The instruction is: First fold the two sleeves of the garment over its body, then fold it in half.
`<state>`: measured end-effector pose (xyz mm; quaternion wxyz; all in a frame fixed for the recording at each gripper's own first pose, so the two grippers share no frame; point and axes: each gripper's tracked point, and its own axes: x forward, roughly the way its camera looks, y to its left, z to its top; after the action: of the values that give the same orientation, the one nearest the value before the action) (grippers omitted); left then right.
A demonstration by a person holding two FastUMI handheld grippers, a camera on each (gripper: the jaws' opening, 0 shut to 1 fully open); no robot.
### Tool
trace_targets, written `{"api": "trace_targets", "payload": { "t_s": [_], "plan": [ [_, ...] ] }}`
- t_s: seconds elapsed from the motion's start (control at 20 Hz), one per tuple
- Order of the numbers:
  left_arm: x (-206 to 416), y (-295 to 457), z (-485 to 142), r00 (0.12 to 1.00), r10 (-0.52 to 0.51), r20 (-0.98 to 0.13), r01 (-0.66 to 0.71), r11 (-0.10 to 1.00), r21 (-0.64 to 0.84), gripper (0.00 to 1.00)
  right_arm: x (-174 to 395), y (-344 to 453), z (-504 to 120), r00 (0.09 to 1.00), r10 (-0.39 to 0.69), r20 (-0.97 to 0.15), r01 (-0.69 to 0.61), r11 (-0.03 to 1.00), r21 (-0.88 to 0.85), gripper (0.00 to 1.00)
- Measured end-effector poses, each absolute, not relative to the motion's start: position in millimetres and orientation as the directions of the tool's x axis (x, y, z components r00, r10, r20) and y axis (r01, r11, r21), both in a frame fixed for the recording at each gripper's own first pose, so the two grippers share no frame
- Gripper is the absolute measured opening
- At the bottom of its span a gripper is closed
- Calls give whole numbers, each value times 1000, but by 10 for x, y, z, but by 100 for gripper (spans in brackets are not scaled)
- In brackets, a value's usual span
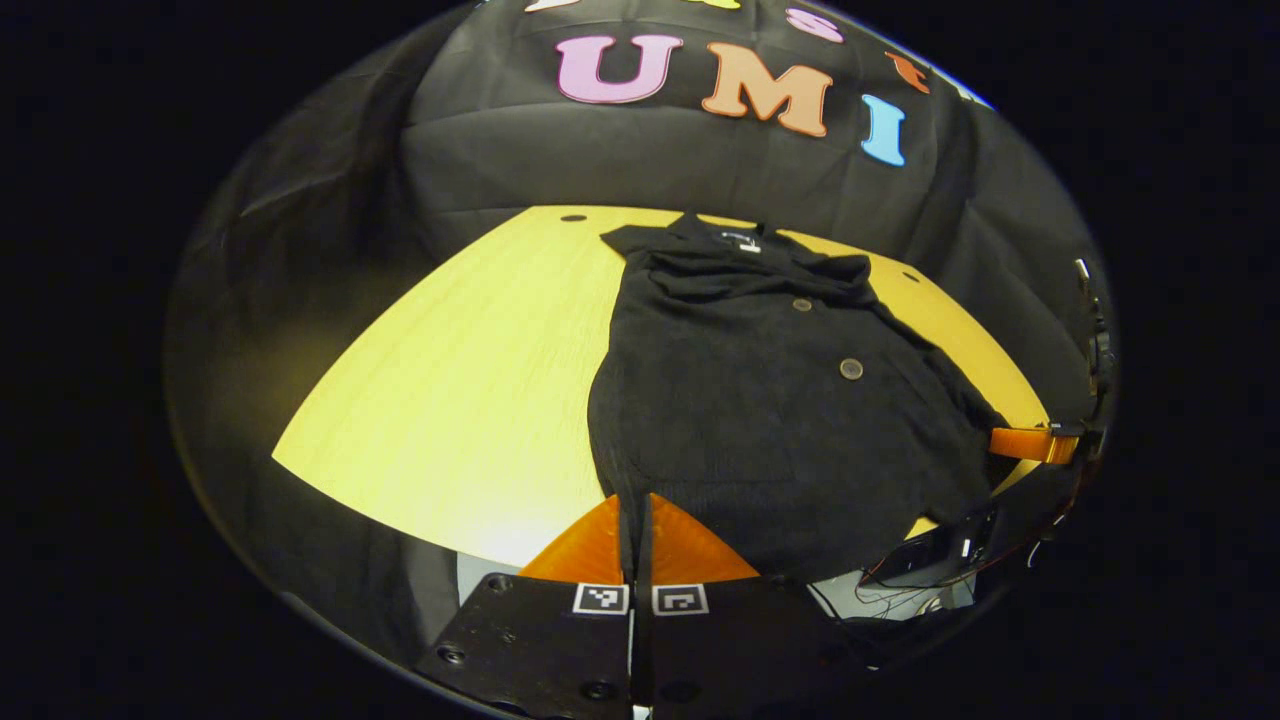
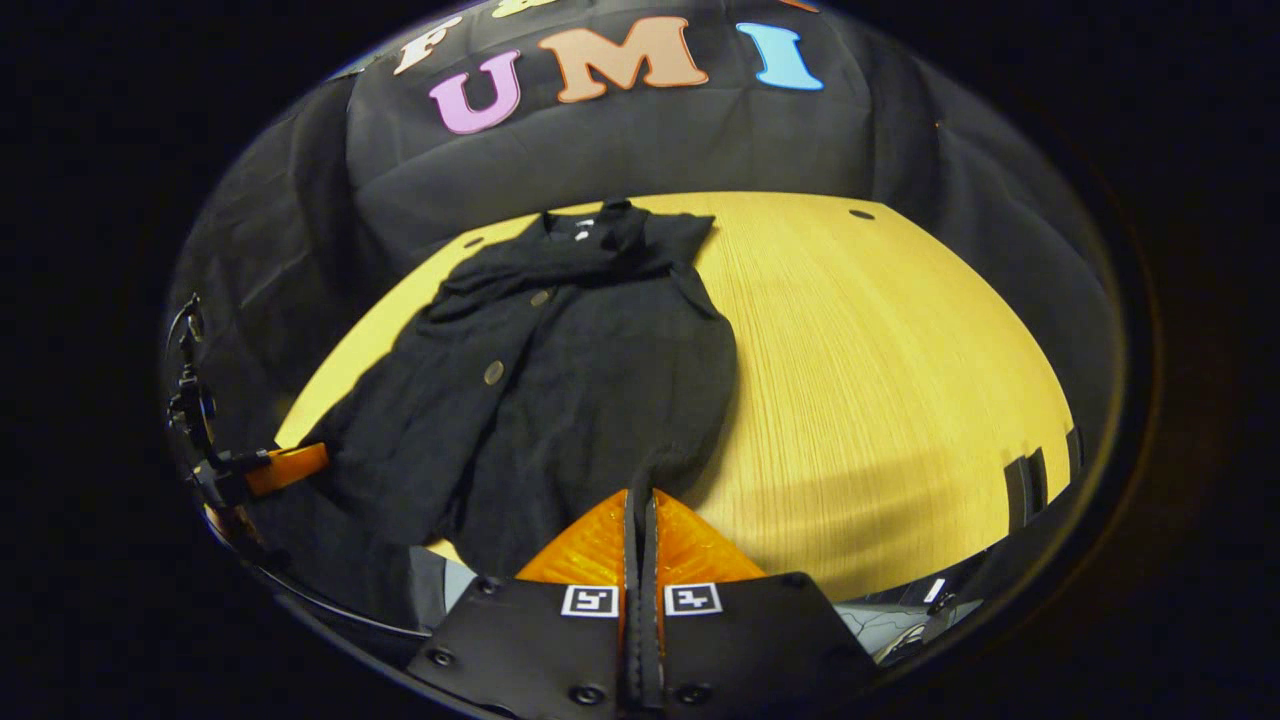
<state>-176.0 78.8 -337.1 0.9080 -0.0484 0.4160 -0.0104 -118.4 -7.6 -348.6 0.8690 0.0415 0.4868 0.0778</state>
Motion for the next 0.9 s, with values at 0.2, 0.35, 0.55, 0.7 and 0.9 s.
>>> {"api": "trace_targets", "payload": {
  "t_s": [0.2, 0.35, 0.55, 0.7, 0.9],
  "plan": [
    [-1312, 753, -2867, 723, -87, -686, 27, 995, -97, 0, -797, 103, -3032, 603, 229, -764, -103, 972, 210, 2],
    [-945, 729, -2594, 758, -89, -646, 31, 994, -101, 0, -476, 167, -2793, 643, 242, -726, -128, 969, 210, 2],
    [-481, 748, -2455, 787, -79, -612, 27, 995, -94, 0, -80, 176, -2581, 669, 275, -691, -144, 960, 242, 2],
    [-167, 767, -2367, 801, -68, -595, 24, 996, -81, 0, 279, 146, -2481, 682, 289, -672, -124, 951, 284, 3],
    [343, 786, -2219, 813, -56, -580, 15, 997, -75, 0, 760, 104, -2313, 715, 291, -636, -107, 944, 312, 2]
  ]
}}
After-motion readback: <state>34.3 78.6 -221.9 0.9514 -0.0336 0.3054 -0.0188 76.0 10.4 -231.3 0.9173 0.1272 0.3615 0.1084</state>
